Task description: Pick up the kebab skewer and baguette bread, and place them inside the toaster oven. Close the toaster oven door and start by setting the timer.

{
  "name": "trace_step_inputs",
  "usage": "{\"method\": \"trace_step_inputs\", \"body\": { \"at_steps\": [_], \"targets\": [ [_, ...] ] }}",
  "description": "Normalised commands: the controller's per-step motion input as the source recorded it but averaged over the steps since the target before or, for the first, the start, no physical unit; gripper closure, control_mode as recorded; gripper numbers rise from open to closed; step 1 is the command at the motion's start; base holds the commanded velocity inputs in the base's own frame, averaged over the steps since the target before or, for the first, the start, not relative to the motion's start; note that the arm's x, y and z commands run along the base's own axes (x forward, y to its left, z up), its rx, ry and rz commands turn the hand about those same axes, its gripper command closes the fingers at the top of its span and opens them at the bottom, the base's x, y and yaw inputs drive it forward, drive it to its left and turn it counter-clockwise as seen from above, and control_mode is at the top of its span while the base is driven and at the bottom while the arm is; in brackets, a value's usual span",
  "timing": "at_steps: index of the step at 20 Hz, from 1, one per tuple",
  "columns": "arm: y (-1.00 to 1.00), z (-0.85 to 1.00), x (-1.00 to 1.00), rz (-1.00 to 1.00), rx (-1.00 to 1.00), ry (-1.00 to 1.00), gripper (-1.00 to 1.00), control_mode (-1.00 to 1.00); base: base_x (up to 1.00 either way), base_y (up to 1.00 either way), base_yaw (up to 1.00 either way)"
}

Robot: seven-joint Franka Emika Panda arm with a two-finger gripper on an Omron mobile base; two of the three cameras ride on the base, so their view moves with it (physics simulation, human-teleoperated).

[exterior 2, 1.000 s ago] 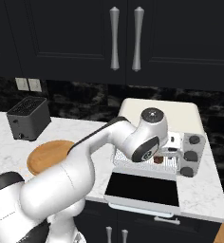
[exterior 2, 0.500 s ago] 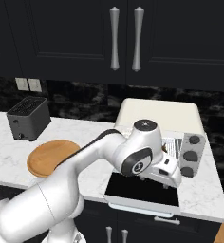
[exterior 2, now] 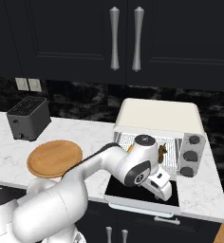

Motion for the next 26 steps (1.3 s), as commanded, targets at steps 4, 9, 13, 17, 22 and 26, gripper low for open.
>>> {"method": "trace_step_inputs", "body": {
  "at_steps": [4, 9, 13, 17, 22, 26],
  "targets": [
    [-0.14, -0.07, 0.40, -0.19, 0.00, 0.00, -1.00, -1.00, 0.00, 0.00, 0.00],
    [-0.05, -0.27, 0.24, -0.17, 0.00, 0.00, -1.00, -1.00, 0.00, 0.00, 0.00],
    [0.00, -0.42, 0.32, -0.15, 0.00, 0.00, -1.00, -1.00, 0.00, 0.00, 0.00],
    [0.00, -0.10, 0.40, -0.13, 0.00, -0.01, -1.00, -1.00, 0.00, 0.00, 0.00],
    [0.00, 0.17, 0.43, -0.11, 0.00, -0.06, -1.00, -1.00, 0.00, 0.00, 0.00],
    [0.00, 0.08, 0.31, -0.08, 0.01, -0.08, -1.00, -1.00, 0.00, 0.00, 0.00]
  ]
}}
